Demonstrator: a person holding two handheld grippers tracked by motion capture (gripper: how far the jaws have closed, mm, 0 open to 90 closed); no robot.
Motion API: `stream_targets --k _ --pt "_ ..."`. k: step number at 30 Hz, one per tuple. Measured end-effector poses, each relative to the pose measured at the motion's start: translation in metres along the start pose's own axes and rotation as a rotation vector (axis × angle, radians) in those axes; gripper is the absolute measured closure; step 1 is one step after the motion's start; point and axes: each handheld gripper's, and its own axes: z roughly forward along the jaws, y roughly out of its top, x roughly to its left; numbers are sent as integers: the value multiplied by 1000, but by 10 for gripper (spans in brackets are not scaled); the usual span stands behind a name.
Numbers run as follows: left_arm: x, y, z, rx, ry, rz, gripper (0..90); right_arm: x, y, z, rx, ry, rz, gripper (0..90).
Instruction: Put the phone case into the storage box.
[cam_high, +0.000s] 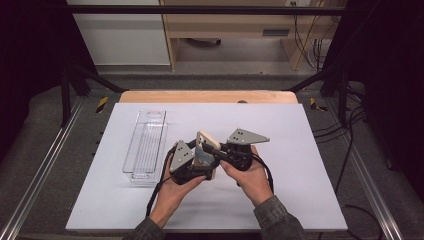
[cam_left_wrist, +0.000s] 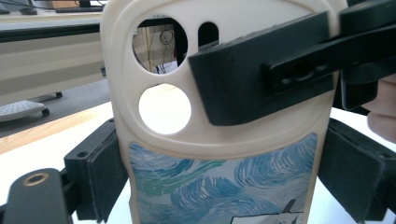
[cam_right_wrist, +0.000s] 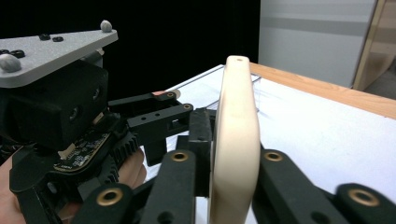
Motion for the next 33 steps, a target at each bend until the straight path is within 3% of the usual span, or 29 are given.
stream_targets --k 7,8,21,22,33 --pt "2 0 -1 4 6 4 107 1 5 -6 -14 -35 -1 593" --pt "2 0 0 5 7 5 107 1 7 -9 -27 -50 -3 532" --pt "3 0 -2 -1 21 11 107 -3 19 -27 -77 -128 -3 290" --pt "3 0 -2 -1 22 12 108 -5 20 -30 -85 -145 0 231" --pt "5 2 -6 -5 29 15 108 -20 22 -43 -146 -227 8 77"
